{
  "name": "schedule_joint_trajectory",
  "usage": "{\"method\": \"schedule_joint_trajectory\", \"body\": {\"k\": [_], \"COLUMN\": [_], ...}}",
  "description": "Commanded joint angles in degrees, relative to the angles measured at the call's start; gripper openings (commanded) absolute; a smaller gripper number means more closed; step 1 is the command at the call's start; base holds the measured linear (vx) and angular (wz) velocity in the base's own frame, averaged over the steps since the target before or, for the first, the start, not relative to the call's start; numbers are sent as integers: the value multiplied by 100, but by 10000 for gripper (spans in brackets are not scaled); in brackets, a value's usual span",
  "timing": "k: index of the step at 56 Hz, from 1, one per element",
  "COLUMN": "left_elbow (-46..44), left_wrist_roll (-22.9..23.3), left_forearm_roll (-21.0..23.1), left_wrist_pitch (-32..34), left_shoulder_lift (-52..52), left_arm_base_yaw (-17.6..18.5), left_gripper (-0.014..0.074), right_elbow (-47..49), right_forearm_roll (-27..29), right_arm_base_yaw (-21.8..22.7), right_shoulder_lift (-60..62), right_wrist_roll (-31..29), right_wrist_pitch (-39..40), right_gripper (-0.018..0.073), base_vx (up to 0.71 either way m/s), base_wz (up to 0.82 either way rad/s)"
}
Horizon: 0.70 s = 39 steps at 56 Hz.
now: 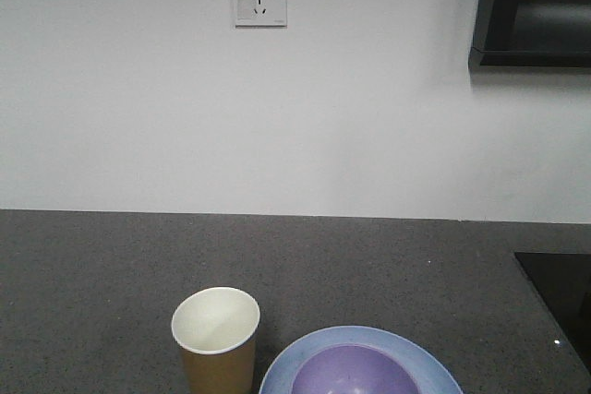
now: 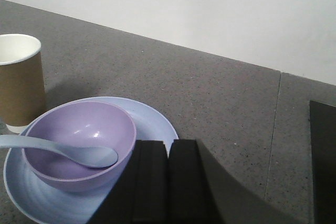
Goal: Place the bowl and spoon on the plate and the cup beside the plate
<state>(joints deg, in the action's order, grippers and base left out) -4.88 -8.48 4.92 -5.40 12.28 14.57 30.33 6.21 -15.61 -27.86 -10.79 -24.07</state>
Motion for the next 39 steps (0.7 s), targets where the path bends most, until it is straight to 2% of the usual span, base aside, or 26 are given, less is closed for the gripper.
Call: {"method": "schedule_joint_trajectory", "body": {"k": [1,4,7,10,39], "left_elbow": [325,519,484,496,496], "left_wrist_roll": [47,154,160,160,165], "left_forearm_roll": [20,20,-15,-120,-128], "left_wrist_pitch": [787,863,412,326,330], "left_shoulder_lift": [-512,-876,-1185,-1421,-1382], "left_arm_base_yaw": [-222,-291,-304,-304,-304], "left_gripper": [-6,-6,-6,-6,-6], "right_elbow": [166,166,166,166,166], "right_forearm_roll": [-11,-11,-11,-11,-11], "right_arm_base_yaw": [2,2,2,2,2], "right_shoulder_lift": [-28,-28,-28,-28,-28], "right_wrist_roll": [-69,-69,-69,-69,-69], "right_wrist_pitch": [496,496,496,496,496], "right_gripper": [-8,-8,-8,-8,-8], "base_vx": [0,0,0,0,0], "base_wz": [0,0,0,0,0]}}
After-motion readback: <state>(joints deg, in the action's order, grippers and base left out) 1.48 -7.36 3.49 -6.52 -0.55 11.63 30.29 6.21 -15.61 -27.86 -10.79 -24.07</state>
